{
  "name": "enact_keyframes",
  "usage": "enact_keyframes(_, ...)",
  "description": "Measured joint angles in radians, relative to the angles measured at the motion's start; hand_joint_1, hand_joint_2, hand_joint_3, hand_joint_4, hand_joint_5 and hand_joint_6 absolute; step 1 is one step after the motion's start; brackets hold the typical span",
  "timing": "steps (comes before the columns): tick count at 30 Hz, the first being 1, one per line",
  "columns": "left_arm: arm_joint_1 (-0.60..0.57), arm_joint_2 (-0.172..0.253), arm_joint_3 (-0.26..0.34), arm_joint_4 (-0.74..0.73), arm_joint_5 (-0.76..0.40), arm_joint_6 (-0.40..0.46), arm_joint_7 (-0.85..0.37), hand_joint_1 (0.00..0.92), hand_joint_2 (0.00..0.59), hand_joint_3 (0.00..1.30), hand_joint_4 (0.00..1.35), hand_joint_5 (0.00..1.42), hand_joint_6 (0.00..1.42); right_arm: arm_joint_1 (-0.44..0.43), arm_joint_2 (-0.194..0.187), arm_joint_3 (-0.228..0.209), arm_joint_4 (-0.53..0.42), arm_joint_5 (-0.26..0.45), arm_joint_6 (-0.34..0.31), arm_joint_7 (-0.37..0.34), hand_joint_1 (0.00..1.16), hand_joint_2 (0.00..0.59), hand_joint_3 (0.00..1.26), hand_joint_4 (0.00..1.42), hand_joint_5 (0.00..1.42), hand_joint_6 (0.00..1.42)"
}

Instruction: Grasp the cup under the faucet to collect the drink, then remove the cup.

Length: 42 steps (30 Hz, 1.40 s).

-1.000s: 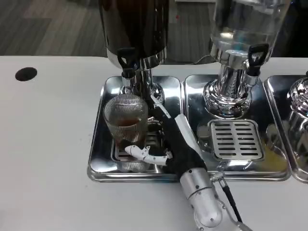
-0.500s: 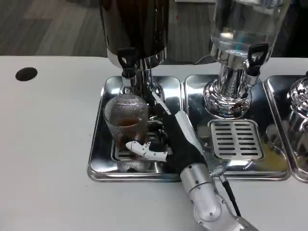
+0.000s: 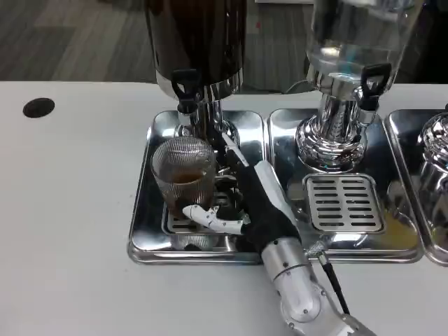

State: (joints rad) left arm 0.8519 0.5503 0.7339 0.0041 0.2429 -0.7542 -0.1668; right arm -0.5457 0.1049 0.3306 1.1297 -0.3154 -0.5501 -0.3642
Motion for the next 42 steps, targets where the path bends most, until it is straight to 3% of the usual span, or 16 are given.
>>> enact_keyframes(8, 0.0, 0.0, 0.0, 0.002, 0.0, -0.011, 0.0, 0.0, 0.0, 0.0, 0.0, 0.0, 0.0, 0.0, 0.0, 0.006, -0.005, 0.0, 0.006, -0.005, 0.91, 0.177, 0.05, 0.09, 0.12, 0.16)
enact_keyframes(25, -0.03, 0.0, -0.008, -0.004, 0.0, -0.01, 0.0, 0.0, 0.0, 0.0, 0.0, 0.0, 0.0, 0.001, 0.0, 0.006, -0.024, 0.003, 0.026, -0.015, 0.9, 0.19, 0.25, 0.27, 0.29, 0.32)
enact_keyframes(42, -0.035, -0.001, -0.011, -0.032, 0.0, 0.006, 0.0, 0.0, 0.0, 0.0, 0.0, 0.0, 0.0, 0.001, 0.0, 0.001, -0.035, 0.023, 0.036, -0.014, 0.88, 0.199, 0.29, 0.29, 0.34, 0.4)
